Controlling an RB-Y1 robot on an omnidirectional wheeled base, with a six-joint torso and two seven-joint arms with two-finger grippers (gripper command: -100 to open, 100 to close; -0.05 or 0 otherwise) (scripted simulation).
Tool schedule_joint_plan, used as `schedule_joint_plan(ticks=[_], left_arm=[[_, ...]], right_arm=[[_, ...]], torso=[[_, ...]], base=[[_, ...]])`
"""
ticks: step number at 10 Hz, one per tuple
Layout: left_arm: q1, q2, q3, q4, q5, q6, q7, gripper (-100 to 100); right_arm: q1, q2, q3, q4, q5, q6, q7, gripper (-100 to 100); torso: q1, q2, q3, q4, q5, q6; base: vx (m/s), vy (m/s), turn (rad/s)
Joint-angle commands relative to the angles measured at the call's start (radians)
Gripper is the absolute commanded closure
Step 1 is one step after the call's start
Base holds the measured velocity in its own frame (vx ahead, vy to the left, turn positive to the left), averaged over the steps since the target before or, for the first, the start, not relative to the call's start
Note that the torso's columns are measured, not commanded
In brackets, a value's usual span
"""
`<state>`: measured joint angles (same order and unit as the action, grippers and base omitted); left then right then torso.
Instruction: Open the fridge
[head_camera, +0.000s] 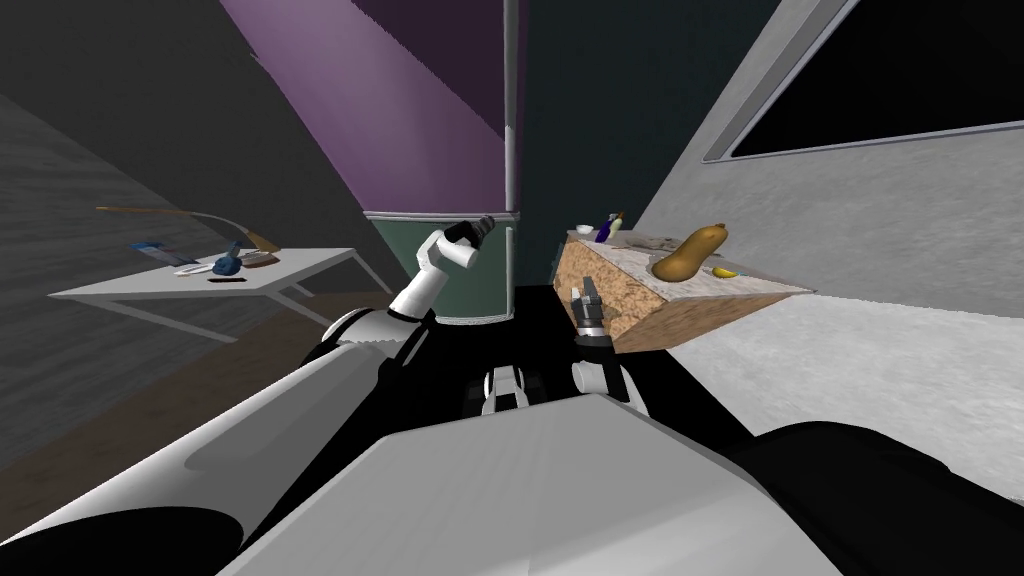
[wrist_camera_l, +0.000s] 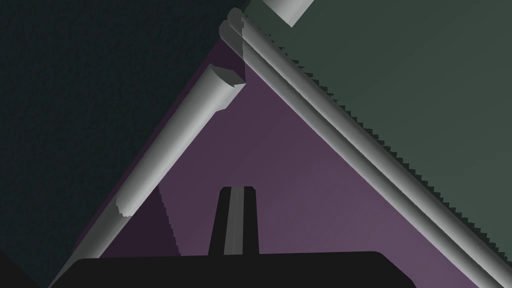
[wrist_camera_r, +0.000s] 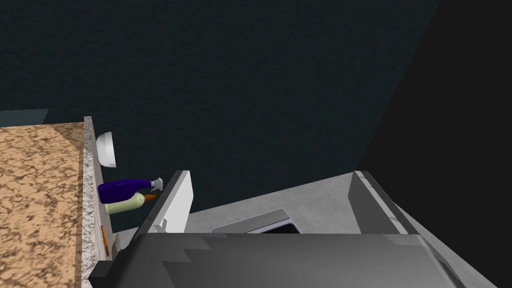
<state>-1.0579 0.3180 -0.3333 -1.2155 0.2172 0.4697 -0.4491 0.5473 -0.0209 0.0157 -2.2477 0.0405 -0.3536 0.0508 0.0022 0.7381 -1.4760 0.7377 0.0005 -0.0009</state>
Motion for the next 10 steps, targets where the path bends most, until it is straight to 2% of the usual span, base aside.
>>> schedule_joint_plan(ticks=[1, 2, 3, 5, 6, 7, 9, 10], left_arm=[[0.015, -0.006, 0.005, -0.078, 0.077, 0.015, -0.078, 100], [0.015, -0.006, 0.005, -0.078, 0.086, 0.015, -0.103, 100], [0.057, -0.014, 0.016, -0.112, 0.129, 0.051, -0.135, 100], [0.059, -0.014, 0.016, -0.175, 0.185, 0.051, -0.19, 100], [0.059, -0.014, 0.016, -0.187, 0.192, 0.051, -0.216, 100], [0.103, -0.023, 0.028, -0.227, 0.239, 0.087, -0.248, 100], [0.103, -0.023, 0.028, -0.282, 0.295, 0.087, -0.305, 100], [0.103, -0.023, 0.028, -0.295, 0.297, 0.087, -0.329, 100]], right_arm=[[0.0, 0.0, 0.0, 0.0, 0.0, 0.0, 0.0, 0], [0.0, 0.0, 0.0, 0.0, 0.0, 0.0, 0.0, 0], [0.0, 0.0, 0.0, 0.0, 0.0, 0.0, 0.0, 0], [0.0, 0.0, 0.0, 0.0, 0.0, 0.0, 0.0, 0], [0.0, 0.0, 0.0, 0.0, 0.0, 0.0, 0.0, 0], [0.0, 0.0, 0.0, 0.0, 0.0, 0.0, 0.0, 0], [0.0, 0.0, 0.0, 0.0, 0.0, 0.0, 0.0, 0], [0.0, 0.0, 0.0, 0.0, 0.0, 0.0, 0.0, 0]], torso=[[0.0, 0.001, 0.001, 0.001, 0.0, 0.001], [-0.003, 0.0, 0.0, 0.001, -0.001, 0.001], [-0.005, -0.002, -0.001, 0.0, -0.001, 0.001], [0.001, 0.001, 0.001, 0.001, 0.0, 0.001], [-0.004, 0.0, 0.0, 0.001, -0.001, 0.001], [-0.007, -0.002, -0.001, 0.0, -0.002, 0.001], [0.0, 0.001, 0.001, 0.001, 0.0, 0.001], [-0.002, 0.0, 0.0, 0.001, 0.0, 0.001]], base=[[-0.027, 0.046, -0.005], [-0.006, 0.015, -0.014], [-0.048, 0.09, 0.166], [-0.043, 0.072, 0.037], [-0.007, 0.003, -0.014], [-0.034, 0.06, 0.141], [-0.043, 0.067, 0.049], [-0.01, 0.021, -0.009]])
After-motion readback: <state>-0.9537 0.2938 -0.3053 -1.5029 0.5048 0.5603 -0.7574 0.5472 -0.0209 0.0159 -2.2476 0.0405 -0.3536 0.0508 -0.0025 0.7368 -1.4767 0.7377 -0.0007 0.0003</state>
